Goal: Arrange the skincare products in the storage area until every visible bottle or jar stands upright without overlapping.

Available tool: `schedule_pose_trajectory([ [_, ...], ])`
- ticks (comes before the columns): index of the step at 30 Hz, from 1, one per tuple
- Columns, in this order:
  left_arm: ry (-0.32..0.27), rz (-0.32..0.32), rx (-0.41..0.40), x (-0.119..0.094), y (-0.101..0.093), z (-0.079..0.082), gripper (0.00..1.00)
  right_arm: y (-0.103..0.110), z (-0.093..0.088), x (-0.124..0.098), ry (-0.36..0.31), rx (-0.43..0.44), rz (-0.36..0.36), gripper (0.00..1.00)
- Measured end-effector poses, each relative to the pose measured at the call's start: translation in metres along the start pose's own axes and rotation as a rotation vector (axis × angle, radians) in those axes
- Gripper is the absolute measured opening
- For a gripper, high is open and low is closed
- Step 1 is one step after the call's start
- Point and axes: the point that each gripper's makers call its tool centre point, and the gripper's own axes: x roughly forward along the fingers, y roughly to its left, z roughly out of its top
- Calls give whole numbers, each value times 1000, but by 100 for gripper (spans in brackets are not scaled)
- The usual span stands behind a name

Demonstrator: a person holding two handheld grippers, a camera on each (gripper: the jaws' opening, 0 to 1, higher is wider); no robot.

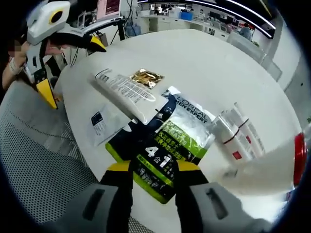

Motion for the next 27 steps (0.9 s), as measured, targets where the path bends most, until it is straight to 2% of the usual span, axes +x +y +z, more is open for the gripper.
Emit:
schedule_pose_trajectory([
  [2,9,-8,22,2,0,-1,97,-2,3,3,8,-32,-12,34],
  [10,60,-21,97,8,2,-5,89,-8,13,10,19,-15,-18,34],
  [14,43,-55,104,11,3,-1,75,-10,18,13,37,-14,-20,34],
  [18,26,-47,102,16,8,5,67,-15,27,19,20,-11,-21,34],
  [20,55,-27,133,21,15,5,65,-15,29,20,22,-12,-20,34],
  [22,108,-34,182,30,18,1,63,-16,31,22,29,-14,-18,34],
  [25,128,-59,204,40,17,4,55,-17,33,23,36,-15,-15,34],
  [27,129,-73,186,46,17,7,53,-17,34,24,42,-15,-12,34],
])
